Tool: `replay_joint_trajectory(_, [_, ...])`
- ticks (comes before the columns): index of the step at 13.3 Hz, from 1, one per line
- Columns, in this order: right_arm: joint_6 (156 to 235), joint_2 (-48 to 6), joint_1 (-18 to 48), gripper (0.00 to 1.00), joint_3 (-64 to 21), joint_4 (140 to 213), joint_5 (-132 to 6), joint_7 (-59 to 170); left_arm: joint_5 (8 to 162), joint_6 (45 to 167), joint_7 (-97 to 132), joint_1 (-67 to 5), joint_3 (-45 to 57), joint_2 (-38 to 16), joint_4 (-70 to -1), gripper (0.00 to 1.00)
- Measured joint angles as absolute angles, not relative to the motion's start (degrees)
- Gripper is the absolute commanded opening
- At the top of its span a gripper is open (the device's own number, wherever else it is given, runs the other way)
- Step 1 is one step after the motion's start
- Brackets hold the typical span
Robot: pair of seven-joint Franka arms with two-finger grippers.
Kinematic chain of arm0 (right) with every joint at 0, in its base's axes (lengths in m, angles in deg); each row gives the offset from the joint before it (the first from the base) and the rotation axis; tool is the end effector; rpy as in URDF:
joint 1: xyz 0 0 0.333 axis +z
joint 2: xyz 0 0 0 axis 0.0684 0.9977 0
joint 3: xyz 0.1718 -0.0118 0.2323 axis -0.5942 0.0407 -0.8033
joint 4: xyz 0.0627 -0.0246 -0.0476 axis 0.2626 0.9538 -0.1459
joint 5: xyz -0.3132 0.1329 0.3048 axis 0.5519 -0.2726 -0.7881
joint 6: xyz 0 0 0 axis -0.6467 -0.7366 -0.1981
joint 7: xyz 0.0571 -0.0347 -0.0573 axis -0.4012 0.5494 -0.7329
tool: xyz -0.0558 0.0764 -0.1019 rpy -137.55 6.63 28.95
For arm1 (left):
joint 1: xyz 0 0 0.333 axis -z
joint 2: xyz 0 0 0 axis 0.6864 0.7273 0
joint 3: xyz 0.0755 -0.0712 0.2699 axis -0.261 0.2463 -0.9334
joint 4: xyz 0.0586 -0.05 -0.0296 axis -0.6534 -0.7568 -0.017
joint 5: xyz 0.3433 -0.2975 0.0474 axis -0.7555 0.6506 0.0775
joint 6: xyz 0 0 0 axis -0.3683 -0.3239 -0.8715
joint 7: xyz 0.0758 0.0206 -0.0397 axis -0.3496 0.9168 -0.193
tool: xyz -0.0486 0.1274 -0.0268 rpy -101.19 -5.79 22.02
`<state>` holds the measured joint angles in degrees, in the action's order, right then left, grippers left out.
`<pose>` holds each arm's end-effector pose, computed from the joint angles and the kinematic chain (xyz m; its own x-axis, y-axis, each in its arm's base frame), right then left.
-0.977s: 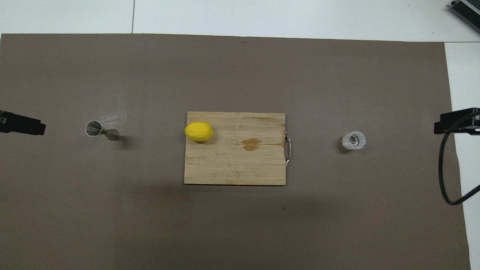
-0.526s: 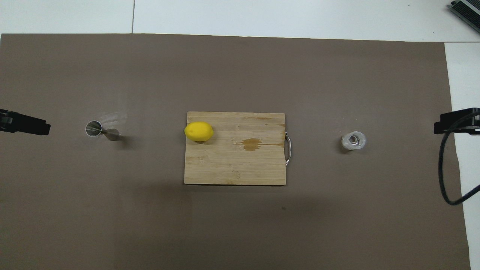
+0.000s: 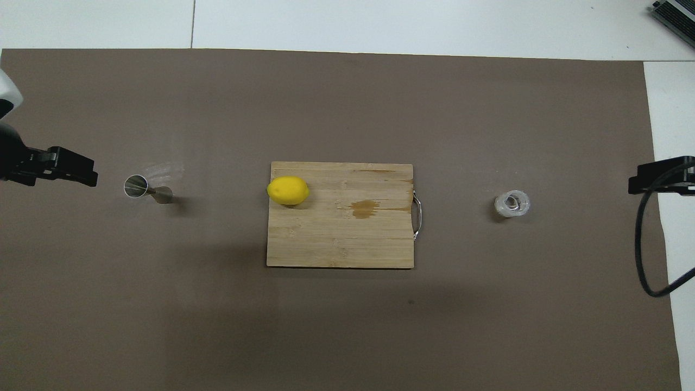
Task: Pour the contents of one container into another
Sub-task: 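Move the left gripper toward the small metal cup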
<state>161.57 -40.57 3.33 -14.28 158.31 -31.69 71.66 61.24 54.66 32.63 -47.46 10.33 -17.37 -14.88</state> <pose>0.5869 -0.0070 0.6402 0.9871 -0.1553 0.0380 -0.1557 -0.9878 0.0085 0.6267 -0.0396 0.5374 0.9948 -0.0515 -0.0879 -0.0490 -0.9983 0.0299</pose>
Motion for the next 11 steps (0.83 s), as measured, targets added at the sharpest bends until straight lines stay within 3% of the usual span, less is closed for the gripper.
replay_joint_trajectory(5, [161.6,-40.6,3.3,1.0,-14.3,158.3,-31.7,71.7,61.5,54.8,29.7,-47.7,9.9,-15.1,-14.8,1.0])
replay_joint_trajectory(11, [161.6,-40.6,3.3,1.0,-14.3,158.3,-31.7,71.7,68.2,54.8,20.7,-54.2,9.5,-12.7,-14.8,1.0])
